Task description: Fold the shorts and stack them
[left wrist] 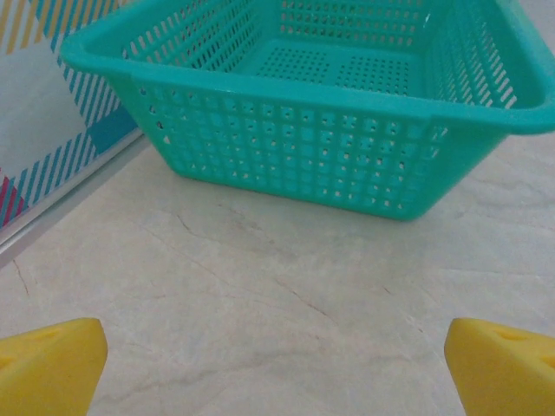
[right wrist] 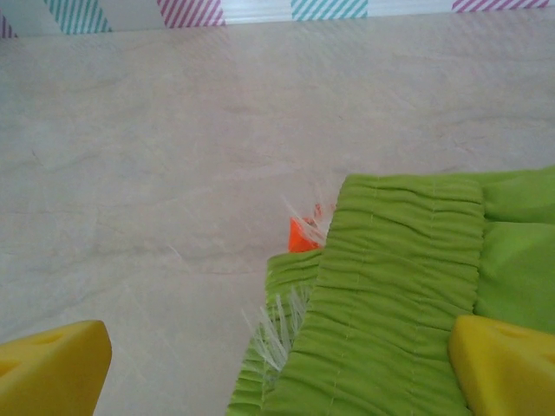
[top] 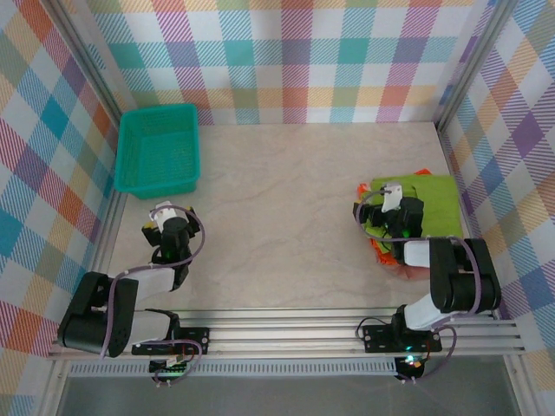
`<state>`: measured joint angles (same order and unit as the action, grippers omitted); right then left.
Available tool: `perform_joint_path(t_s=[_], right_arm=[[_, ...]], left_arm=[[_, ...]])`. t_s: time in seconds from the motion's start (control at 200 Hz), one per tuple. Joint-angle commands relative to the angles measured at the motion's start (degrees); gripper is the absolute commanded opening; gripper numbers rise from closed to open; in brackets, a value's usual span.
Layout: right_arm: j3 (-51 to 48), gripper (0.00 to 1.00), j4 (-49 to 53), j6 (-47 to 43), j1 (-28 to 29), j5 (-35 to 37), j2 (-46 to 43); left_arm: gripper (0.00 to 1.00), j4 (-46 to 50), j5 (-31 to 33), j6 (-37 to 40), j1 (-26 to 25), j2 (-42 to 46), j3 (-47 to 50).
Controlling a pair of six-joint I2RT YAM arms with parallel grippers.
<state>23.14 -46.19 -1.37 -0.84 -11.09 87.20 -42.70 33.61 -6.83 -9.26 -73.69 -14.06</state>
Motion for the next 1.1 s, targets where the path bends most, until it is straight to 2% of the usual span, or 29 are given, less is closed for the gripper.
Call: perform_joint_path(t_s=[0.0, 0.07, 0.135, 0.19, 0.35, 0.4, 0.43, 0.485, 0.53, 0.57, 0.61, 0.865, 1.095], right_arm=[[-0.6, 0.99, -3.3, 0.2, -0.5, 0.0, 0.8], [-0.5, 0.99, -3.3, 0.4, -0.6, -0.1, 0.8], [-0.5, 0.99, -3.3, 0.4, -0.7, -0.2, 0.8], [-0.4, 0.99, -2.9, 0.4, -0.7, -0.1, 0.8], [-0.4, 0.99, -2.8, 0.4, -0.7, -0.1, 0.8], [-0.3, 1.0, -2.8, 0.4, -0.8, -0.2, 0.8], [-0.3, 0.99, -2.8, 0.4, -0.8, -0.2, 0.8], [-0.3, 0.99, -2.8, 0.4, -0.8, -0.1, 0.8], [-0.3, 0.99, -2.7, 0.5, -0.8, -0.1, 0.8], [-0.3, 0.99, -2.7, 0.6, -0.8, 0.1, 0.8], [-0.2, 0.99, -2.6, 0.7, -0.8, 0.4, 0.9], [0.3, 0.99, -1.6, 2.2, -0.7, 4.8, 0.8], [0.4, 0.99, -1.4, 2.1, -0.5, 5.4, 0.7]], left_arm=[[1.0, -8.9, -4.0, 1.0, 2.5, -3.2, -0.1], [1.0, -14.0, -5.7, 0.7, 3.9, -8.1, -0.3], [1.0, -7.0, -9.0, 1.1, 4.2, -6.9, -3.1], [1.0, -8.9, -10.3, 2.0, 4.4, -8.8, -3.4], [1.0, -6.0, -17.6, 4.3, 5.0, -11.0, -6.0], [1.0, -9.2, -19.9, 5.4, 5.0, -14.5, -6.0], [1.0, -13.7, -19.8, 5.9, 5.0, -16.9, -5.7], [1.0, -5.1, -20.0, 5.2, 5.0, -14.4, -7.8], [1.0, -7.8, -19.2, 5.6, 4.9, -16.0, -8.0], [1.0, -4.4, -19.0, 5.4, 4.7, -15.2, -8.8], [1.0, -6.5, -18.9, 5.7, 4.6, -15.8, -8.4], [1.0, -5.0, -18.5, 6.2, 4.1, -15.6, -9.1], [1.0, -4.9, -18.5, 6.3, 4.1, -15.7, -9.1]])
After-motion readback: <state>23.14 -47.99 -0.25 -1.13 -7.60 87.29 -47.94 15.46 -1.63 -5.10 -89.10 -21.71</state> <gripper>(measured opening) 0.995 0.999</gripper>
